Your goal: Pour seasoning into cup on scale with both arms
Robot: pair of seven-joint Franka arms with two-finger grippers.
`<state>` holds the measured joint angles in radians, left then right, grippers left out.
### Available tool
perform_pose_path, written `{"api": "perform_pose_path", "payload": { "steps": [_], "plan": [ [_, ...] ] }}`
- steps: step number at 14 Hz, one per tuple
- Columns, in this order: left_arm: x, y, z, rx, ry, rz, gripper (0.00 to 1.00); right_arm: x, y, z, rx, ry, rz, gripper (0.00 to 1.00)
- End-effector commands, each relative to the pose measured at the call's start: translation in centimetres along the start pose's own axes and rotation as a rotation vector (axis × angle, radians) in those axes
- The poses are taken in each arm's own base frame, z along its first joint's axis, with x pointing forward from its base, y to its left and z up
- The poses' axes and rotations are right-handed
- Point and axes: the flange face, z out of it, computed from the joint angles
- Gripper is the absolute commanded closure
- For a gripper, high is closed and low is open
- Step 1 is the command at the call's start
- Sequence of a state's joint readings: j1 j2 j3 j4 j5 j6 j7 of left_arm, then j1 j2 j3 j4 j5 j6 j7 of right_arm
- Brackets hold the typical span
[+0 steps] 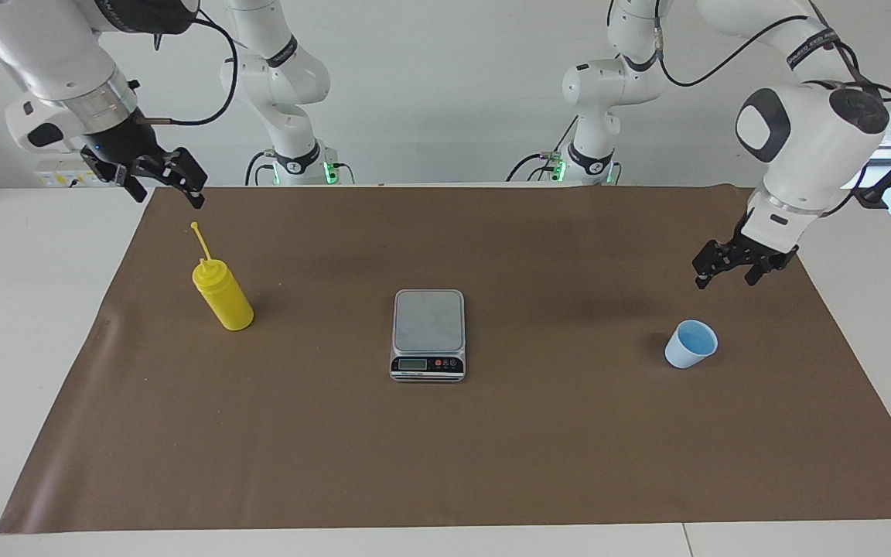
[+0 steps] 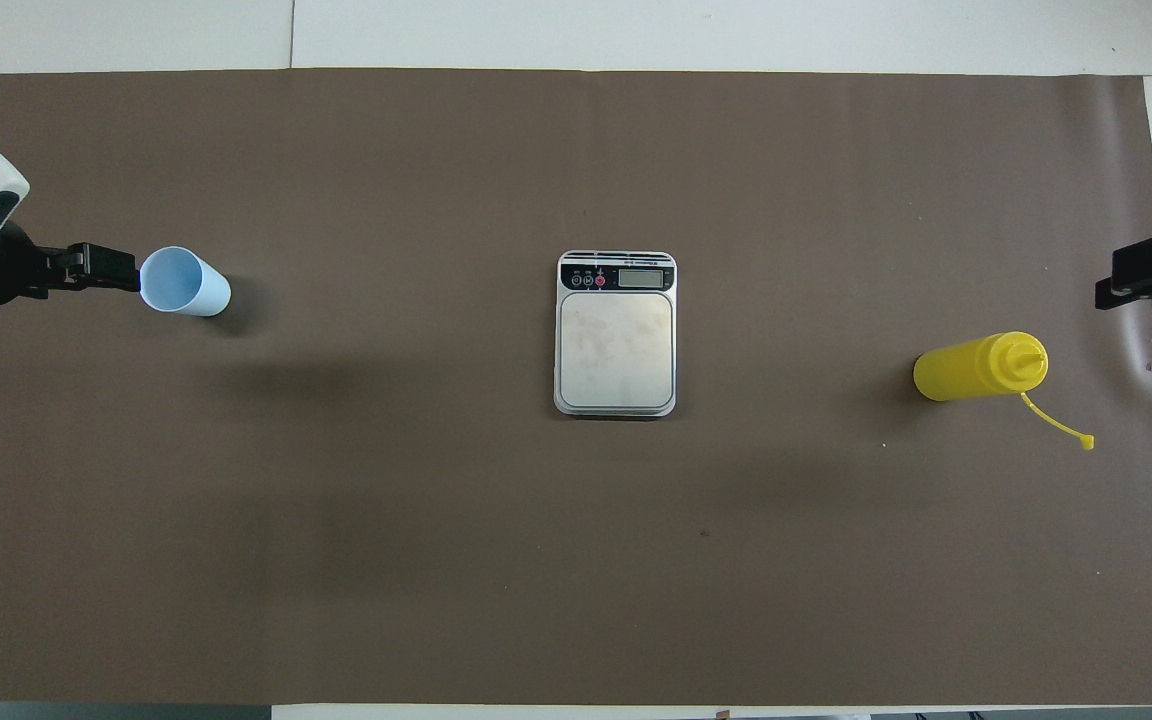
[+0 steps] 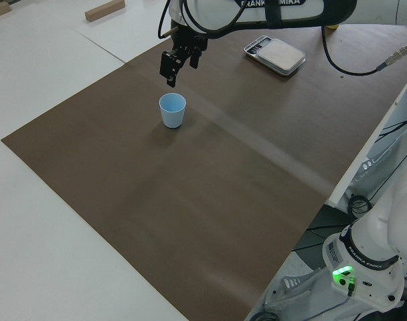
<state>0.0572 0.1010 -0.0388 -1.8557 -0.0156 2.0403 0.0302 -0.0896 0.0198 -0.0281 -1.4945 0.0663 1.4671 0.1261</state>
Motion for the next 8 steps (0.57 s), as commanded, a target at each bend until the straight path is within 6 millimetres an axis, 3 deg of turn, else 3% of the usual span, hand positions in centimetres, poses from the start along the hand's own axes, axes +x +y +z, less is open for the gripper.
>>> {"api": "perform_pose_path", "payload": {
  "steps": [1, 2, 3, 5, 6, 7, 8],
  "plan": [
    [1.7, -1.2, 4.9, 0.011, 0.025, 0.004, 0.00, 1.1, 5.8, -0.2, 0.123, 0.002, 0.190, 0.00],
    [2.0, -1.8, 7.1, 0.011, 0.036, -0.004, 0.00, 1.2, 7.3, -0.8, 0.145, 0.001, 0.296, 0.00],
    [2.0, -3.3, 8.8, 0.013, 0.059, -0.025, 0.00, 2.5, 8.0, 0.1, 0.151, -0.031, 0.384, 0.00],
    [1.5, -3.7, 12.1, 0.014, 0.076, -0.029, 0.00, 6.9, 11.3, 3.4, 0.198, -0.174, 0.530, 0.00],
    [1.0, -3.5, 12.9, 0.013, 0.069, -0.027, 0.11, 8.4, 14.8, 5.0, 0.252, -0.215, 0.607, 0.00],
    [0.8, -3.5, 13.0, 0.012, 0.055, -0.031, 0.36, 9.1, 17.3, 6.7, 0.270, -0.242, 0.657, 0.00],
    [0.6, -3.4, 13.1, 0.011, 0.043, -0.038, 0.72, 10.0, 19.1, 8.8, 0.273, -0.274, 0.685, 0.00]
  ]
}}
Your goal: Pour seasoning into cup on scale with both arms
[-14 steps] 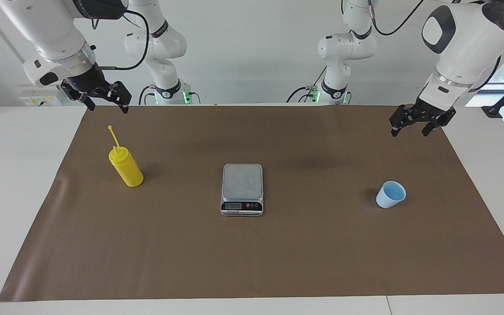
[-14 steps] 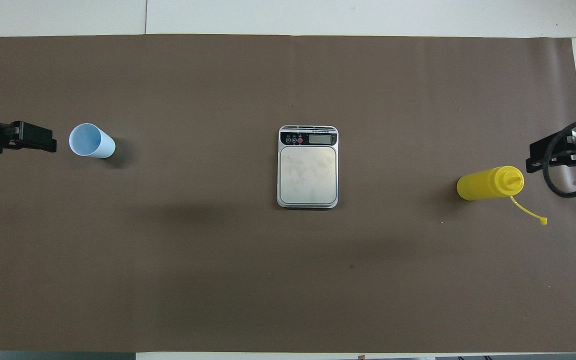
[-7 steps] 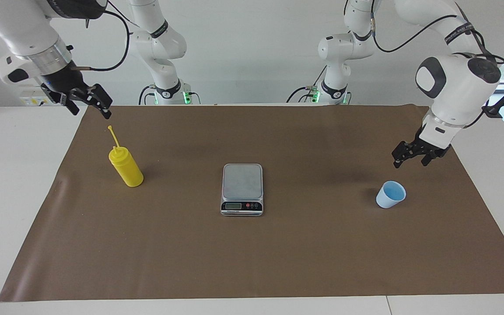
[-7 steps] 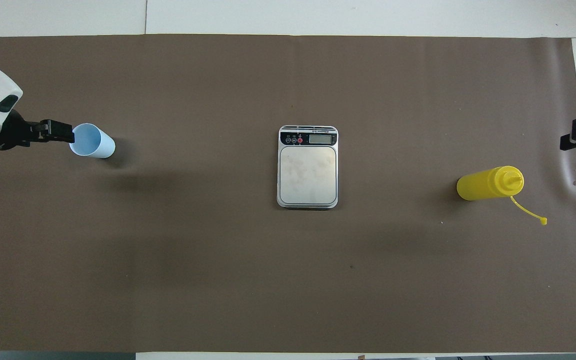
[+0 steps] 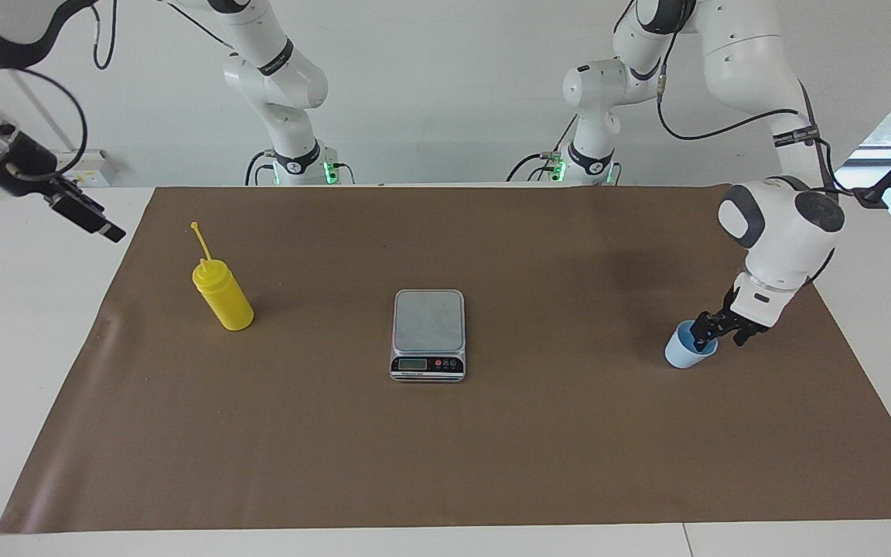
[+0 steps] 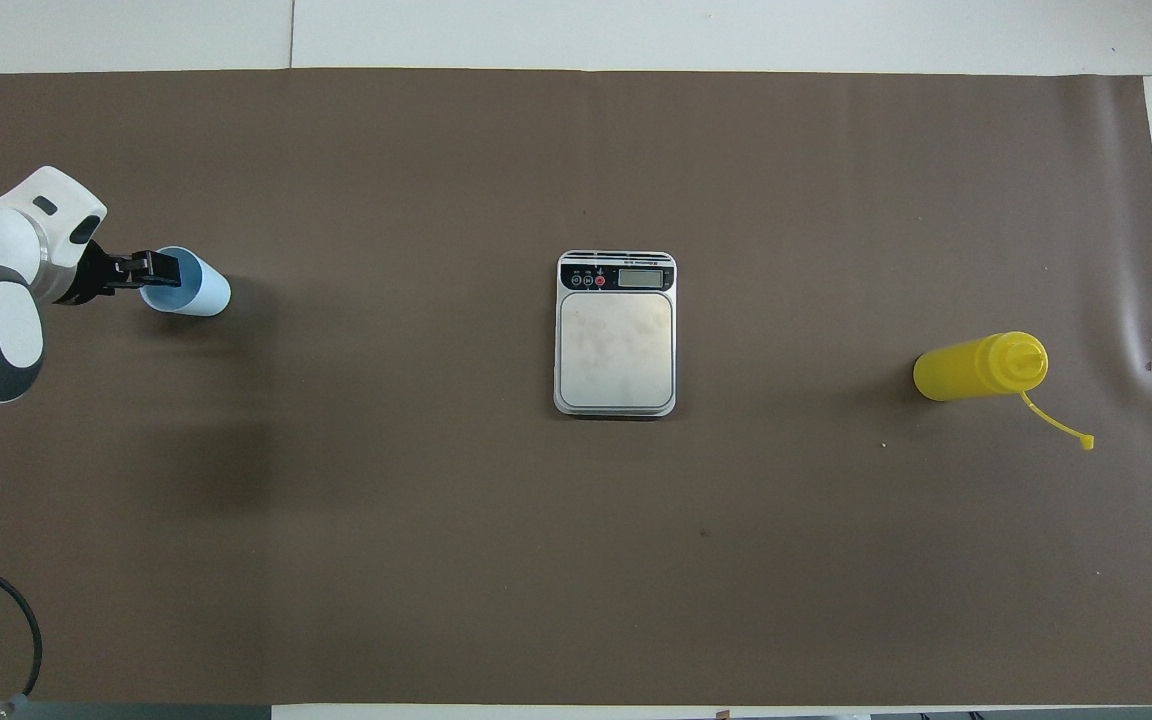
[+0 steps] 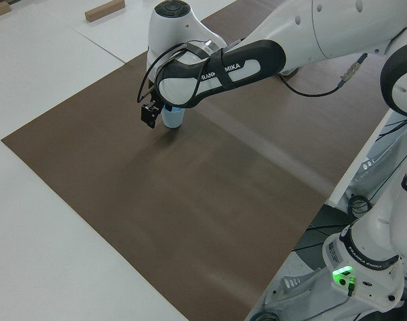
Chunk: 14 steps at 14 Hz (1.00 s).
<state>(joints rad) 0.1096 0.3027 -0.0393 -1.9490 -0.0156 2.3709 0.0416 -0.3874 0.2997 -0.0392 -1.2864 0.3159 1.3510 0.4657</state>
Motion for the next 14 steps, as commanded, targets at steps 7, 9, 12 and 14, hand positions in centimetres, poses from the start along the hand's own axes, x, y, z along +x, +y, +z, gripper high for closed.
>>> {"api": "perform_pose_path", "payload": {
  "steps": [7, 9, 12, 14],
  "plan": [
    [-1.7, 1.5, -3.8, 0.008, -0.024, -0.023, 1.00, 14.1, 9.2, 8.7, 0.155, -0.355, 0.350, 0.00],
    [-2.0, 4.8, -6.7, 0.004, -0.018, -0.002, 1.00, 14.0, 10.8, 11.2, 0.219, -0.414, 0.421, 0.00],
    [-2.2, 13.3, -8.5, -0.012, -0.003, -0.091, 1.00, 12.3, 11.8, 15.3, 0.281, -0.473, 0.518, 0.00],
    [-3.8, 20.5, -8.5, -0.028, -0.002, -0.074, 1.00, 11.5, 12.2, 18.4, 0.310, -0.506, 0.570, 0.00]
  ]
}}
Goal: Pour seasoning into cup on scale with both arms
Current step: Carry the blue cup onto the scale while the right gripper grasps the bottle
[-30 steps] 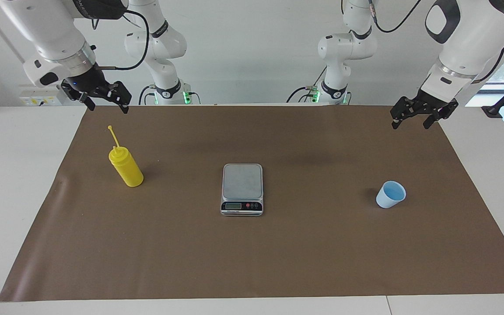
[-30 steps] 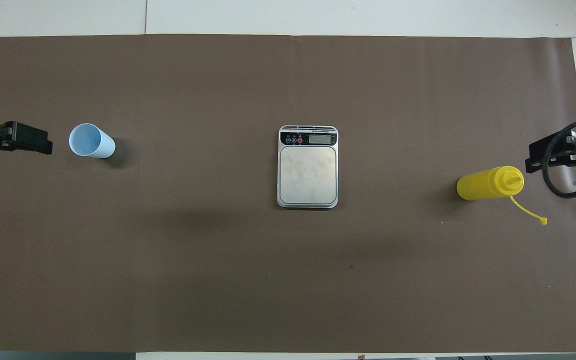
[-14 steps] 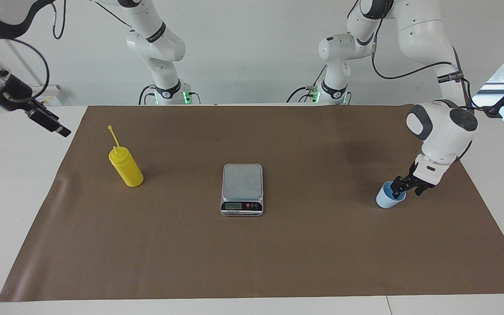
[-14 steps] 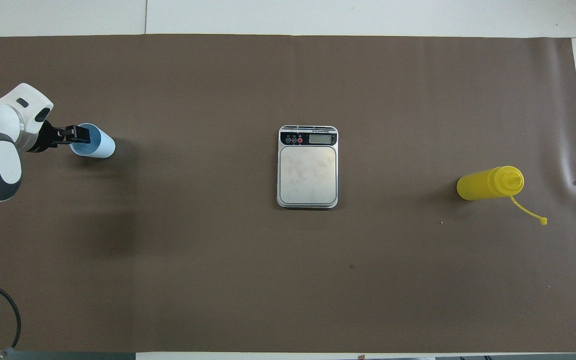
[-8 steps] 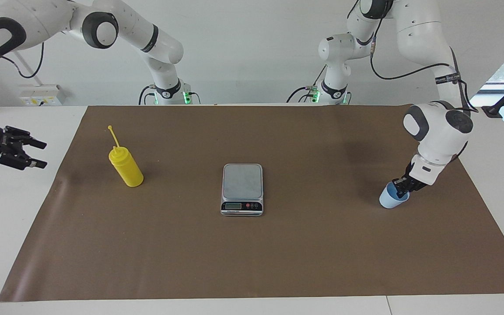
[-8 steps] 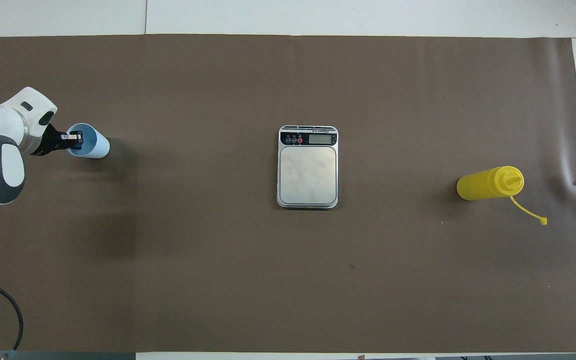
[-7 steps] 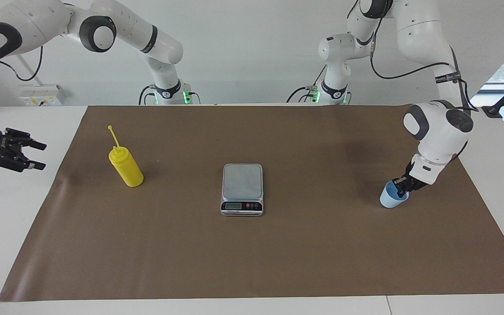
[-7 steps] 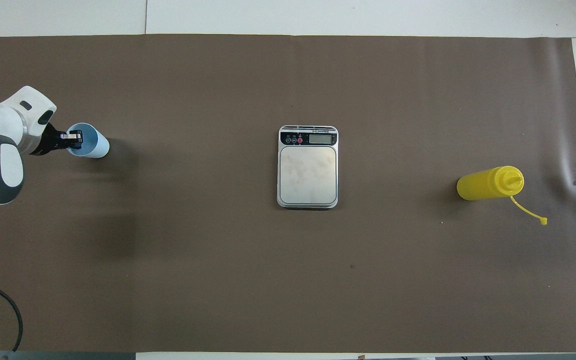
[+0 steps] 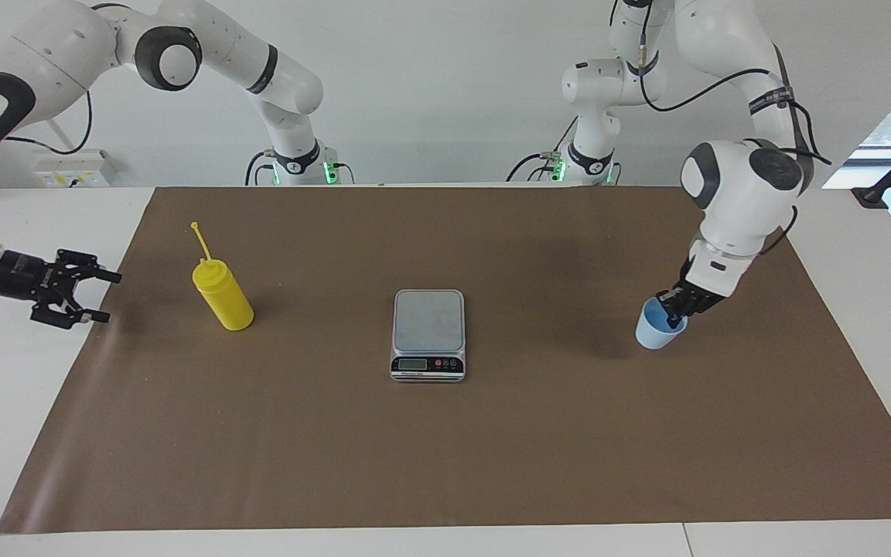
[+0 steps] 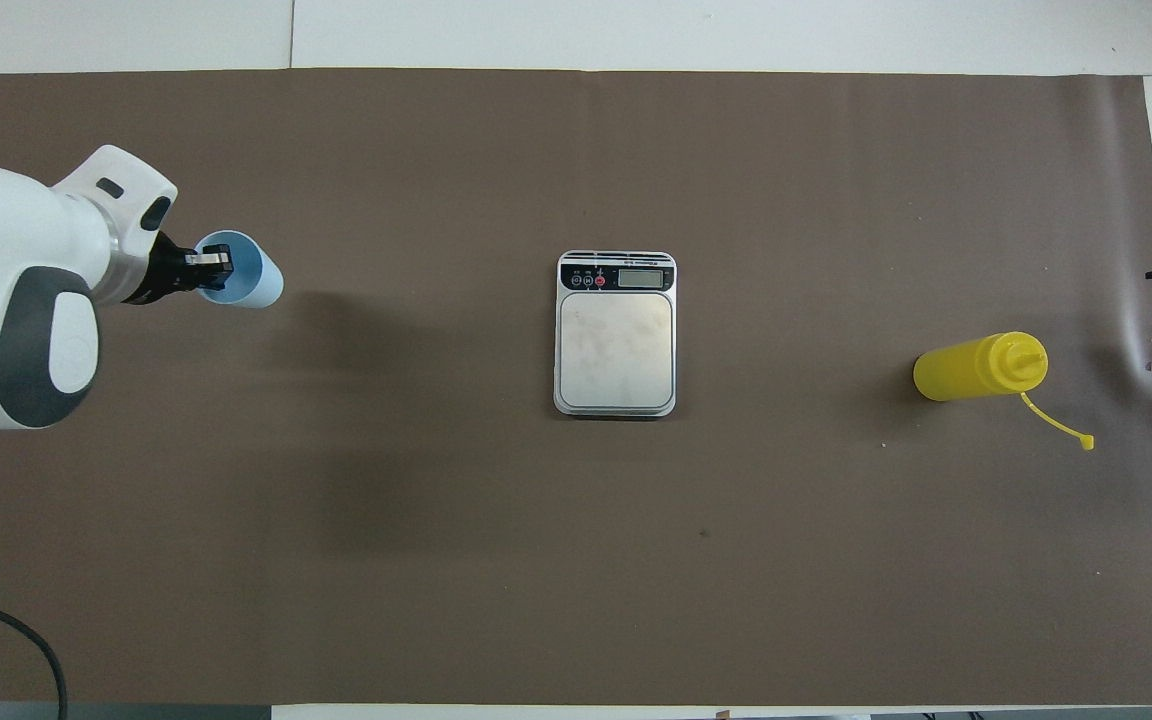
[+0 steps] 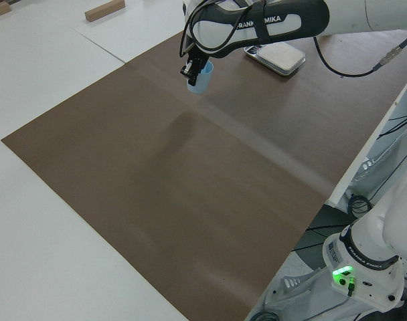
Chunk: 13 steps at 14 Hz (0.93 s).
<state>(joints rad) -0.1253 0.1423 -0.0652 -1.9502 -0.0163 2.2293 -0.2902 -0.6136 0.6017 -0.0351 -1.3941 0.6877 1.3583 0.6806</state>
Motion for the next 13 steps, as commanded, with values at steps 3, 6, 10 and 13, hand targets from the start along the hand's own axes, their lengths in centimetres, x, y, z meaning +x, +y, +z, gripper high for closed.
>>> {"api": "perform_pose_path", "payload": {
  "steps": [3, 6, 10, 13],
  "plan": [
    [-5.0, 14.9, 1.1, 0.064, 0.040, -0.051, 1.00, 0.4, 2.9, 4.8, 0.066, -0.095, 0.119, 0.00],
    [-7.9, 22.3, 0.6, 0.041, 0.060, -0.109, 1.00, 2.0, 5.2, 9.0, 0.096, -0.181, 0.200, 0.00],
    [-10.8, 31.3, 3.2, 0.040, 0.039, -0.150, 1.00, 0.5, 4.4, 12.0, 0.084, -0.225, 0.176, 0.00],
    [-11.8, 33.6, 3.5, 0.023, 0.044, -0.136, 1.00, 0.0, 4.5, 13.2, 0.099, -0.249, 0.184, 0.00]
  ]
}}
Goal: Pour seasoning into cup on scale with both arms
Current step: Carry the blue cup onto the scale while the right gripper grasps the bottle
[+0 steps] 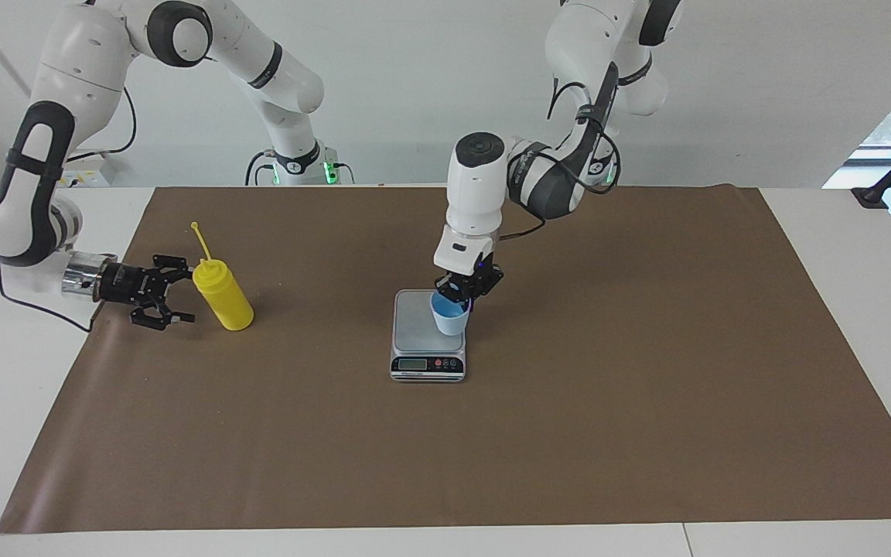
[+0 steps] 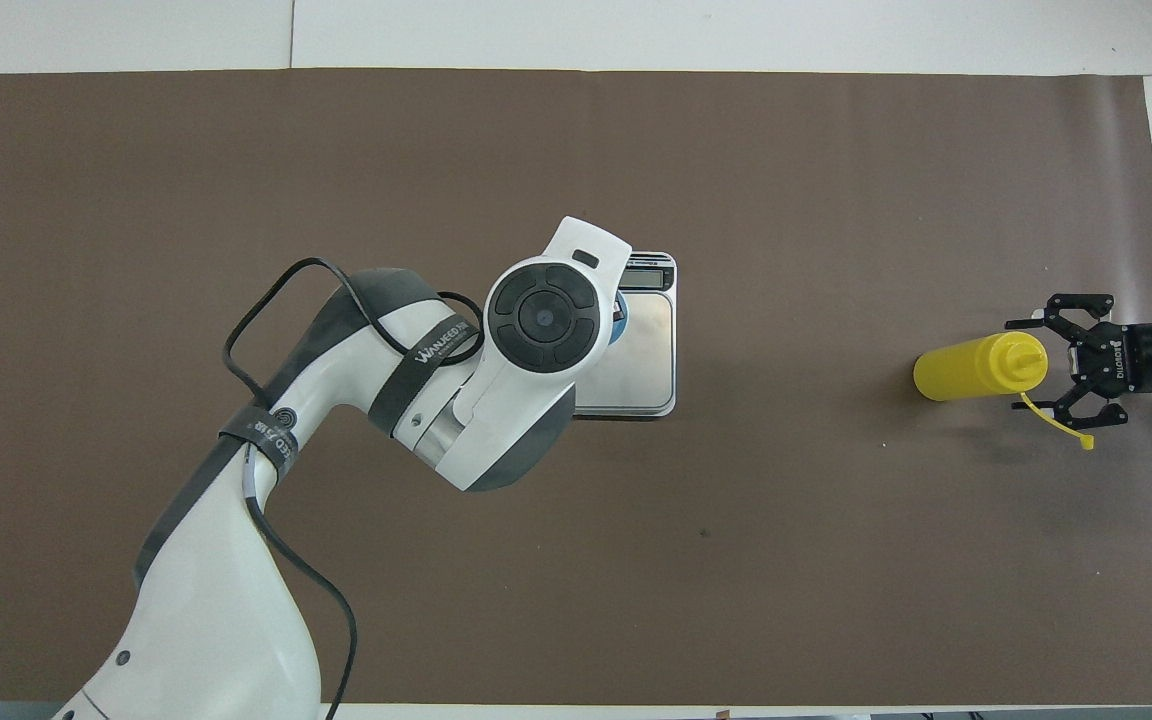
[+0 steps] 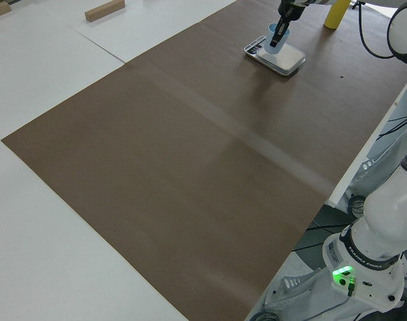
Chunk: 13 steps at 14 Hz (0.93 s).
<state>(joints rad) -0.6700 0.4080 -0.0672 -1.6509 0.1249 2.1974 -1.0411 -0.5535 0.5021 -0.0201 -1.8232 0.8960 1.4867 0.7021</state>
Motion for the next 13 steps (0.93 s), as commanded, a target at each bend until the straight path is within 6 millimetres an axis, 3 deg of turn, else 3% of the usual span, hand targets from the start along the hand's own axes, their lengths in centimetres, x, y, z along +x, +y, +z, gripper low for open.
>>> {"api": "perform_pose_path", "payload": {
  "steps": [1, 3, 4, 5, 8, 10, 11, 12, 13],
  "plan": [
    [-0.4, 1.6, 0.1, 0.013, 0.017, 0.012, 1.00, -0.4, 1.1, 0.7, 0.036, -0.015, 0.000, 0.00],
    [-1.1, 1.3, 1.2, 0.010, 0.010, 0.020, 1.00, -0.8, 0.9, 1.9, 0.024, -0.025, -0.028, 0.00],
    [-1.3, 1.2, 1.5, 0.019, 0.000, 0.021, 0.91, -0.8, 1.1, 2.2, 0.030, -0.030, -0.033, 0.00],
    [-1.7, 0.9, 1.9, 0.029, -0.005, 0.028, 0.01, -0.6, 1.3, 2.6, 0.035, -0.028, -0.041, 0.00],
    [-1.8, 0.5, -0.7, 0.010, 0.008, 0.031, 0.00, -0.5, 1.2, 4.2, 0.048, -0.027, -0.052, 0.00],
    [-1.4, -0.9, -4.3, -0.014, 0.033, 0.015, 0.00, -0.2, 1.4, 4.4, 0.052, -0.018, -0.051, 0.00],
    [-1.0, -2.1, -5.4, -0.002, 0.030, 0.001, 0.00, -0.2, 1.3, 4.3, 0.059, -0.010, -0.053, 0.13],
    [0.5, -4.0, -6.4, 0.008, 0.035, -0.021, 0.00, -0.2, 1.2, 4.5, 0.060, -0.001, -0.053, 0.38],
    [1.6, -6.1, -6.7, 0.018, 0.035, -0.004, 0.00, -0.5, 0.7, 5.3, 0.065, -0.011, -0.056, 0.78]
  ]
}}
